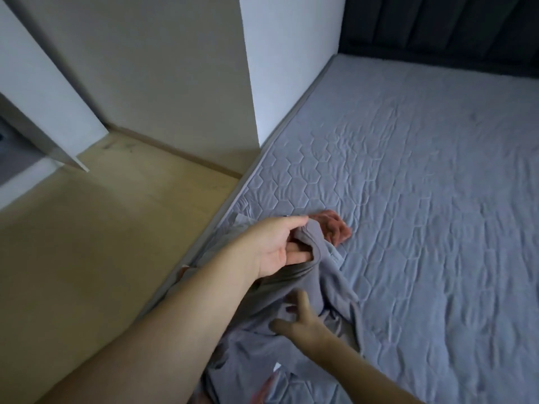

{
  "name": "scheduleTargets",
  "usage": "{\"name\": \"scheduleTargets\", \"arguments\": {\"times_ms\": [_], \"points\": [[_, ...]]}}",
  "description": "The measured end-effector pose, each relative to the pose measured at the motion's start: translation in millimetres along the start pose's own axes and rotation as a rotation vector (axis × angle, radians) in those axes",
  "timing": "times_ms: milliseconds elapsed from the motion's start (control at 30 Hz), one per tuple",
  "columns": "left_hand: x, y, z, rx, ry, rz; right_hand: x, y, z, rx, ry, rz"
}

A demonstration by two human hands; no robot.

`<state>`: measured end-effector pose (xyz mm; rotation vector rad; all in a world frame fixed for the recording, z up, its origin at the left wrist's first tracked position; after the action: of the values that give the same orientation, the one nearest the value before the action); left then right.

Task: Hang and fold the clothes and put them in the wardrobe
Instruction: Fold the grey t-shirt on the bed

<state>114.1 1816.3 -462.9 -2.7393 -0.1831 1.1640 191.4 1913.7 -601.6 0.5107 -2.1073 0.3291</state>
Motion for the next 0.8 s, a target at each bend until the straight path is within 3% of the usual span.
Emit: {"name": "scheduleTargets", "arguments": {"times_ms": [67, 133, 200, 367, 433, 567, 800], "points": [[-7, -48, -27, 0.001, -0.017, -0.05, 15, 13, -35, 0.059, 0.05, 0.152], [-18, -92, -54, -0.017, -0.06, -0.112, 39, 33, -72, 0.002, 0.136, 0.238], [-36, -133, -83, -0.035, -0.109, -0.138, 60, 57, -108, -0.156, 0.228, 0.253], [-85, -216, -159, -0.025, -0.22, -0.148, 109, 132, -191, -0.653, 0.289, 0.026], [-100, -242, -187, -0.018, -0.259, -0.186, 128, 158, -219, -0.675, 0.342, 0.04], [-124, -294, -242, 0.031, -0.314, -0.244, 170, 180, -275, -0.533, 0.485, 0.097], [-151, -382, -344, 0.198, -0.43, -0.172, 228, 227, -384, -0.977, 0.573, 0.141]]}}
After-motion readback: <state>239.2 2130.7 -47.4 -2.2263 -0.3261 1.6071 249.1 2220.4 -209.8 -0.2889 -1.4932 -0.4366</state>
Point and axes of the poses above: each hand's wrist, its own z-axis towards the middle knuckle, its own y-axis out of the back of the hand, x = y × z, the point moved 3 cm from there along z, towards the middle knuckle, and after that the axes turned 7 degrees about z, right-handed, at the moved point
